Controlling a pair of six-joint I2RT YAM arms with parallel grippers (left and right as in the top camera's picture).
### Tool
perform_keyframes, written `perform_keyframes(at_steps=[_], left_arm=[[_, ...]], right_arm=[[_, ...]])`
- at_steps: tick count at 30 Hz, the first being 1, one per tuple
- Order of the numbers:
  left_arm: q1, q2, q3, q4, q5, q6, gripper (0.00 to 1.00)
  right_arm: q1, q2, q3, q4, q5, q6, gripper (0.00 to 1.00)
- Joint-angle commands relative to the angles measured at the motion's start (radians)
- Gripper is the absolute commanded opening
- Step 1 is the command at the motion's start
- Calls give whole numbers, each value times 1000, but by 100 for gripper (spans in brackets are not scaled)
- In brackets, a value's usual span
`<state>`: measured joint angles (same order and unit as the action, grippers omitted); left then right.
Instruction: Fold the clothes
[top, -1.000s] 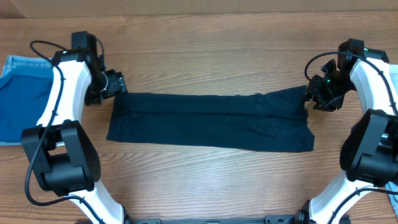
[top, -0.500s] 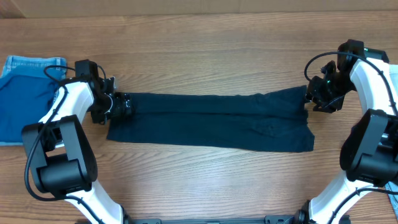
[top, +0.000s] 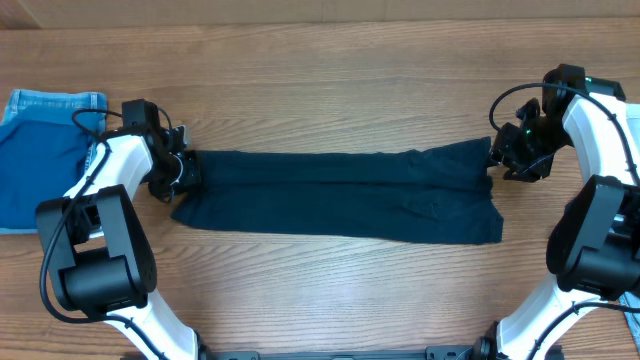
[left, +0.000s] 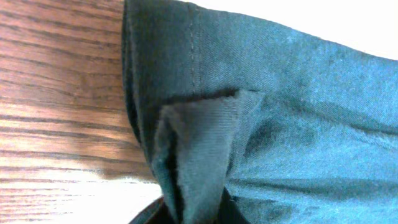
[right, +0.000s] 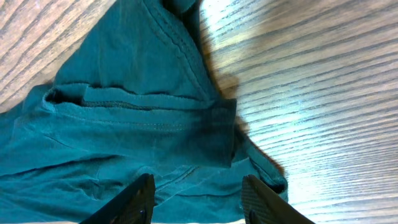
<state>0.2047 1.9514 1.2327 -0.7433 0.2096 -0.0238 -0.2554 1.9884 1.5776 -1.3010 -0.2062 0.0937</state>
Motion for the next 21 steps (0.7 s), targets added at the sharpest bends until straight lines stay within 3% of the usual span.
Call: perform_keyframes(at_steps=[1, 9, 16, 21], left_arm=[[7, 22, 5, -21, -40, -37, 4], [109, -13, 229, -219, -222, -135, 4], [265, -13, 351, -281, -220, -141, 4], [253, -31, 389, -333, -134, -137, 4]], right_arm=[[-3, -29, -3, 2, -5, 3, 49], [-3, -29, -3, 3, -5, 3, 48], [-3, -29, -3, 3, -5, 3, 48], [-3, -29, -3, 3, -5, 3, 48]])
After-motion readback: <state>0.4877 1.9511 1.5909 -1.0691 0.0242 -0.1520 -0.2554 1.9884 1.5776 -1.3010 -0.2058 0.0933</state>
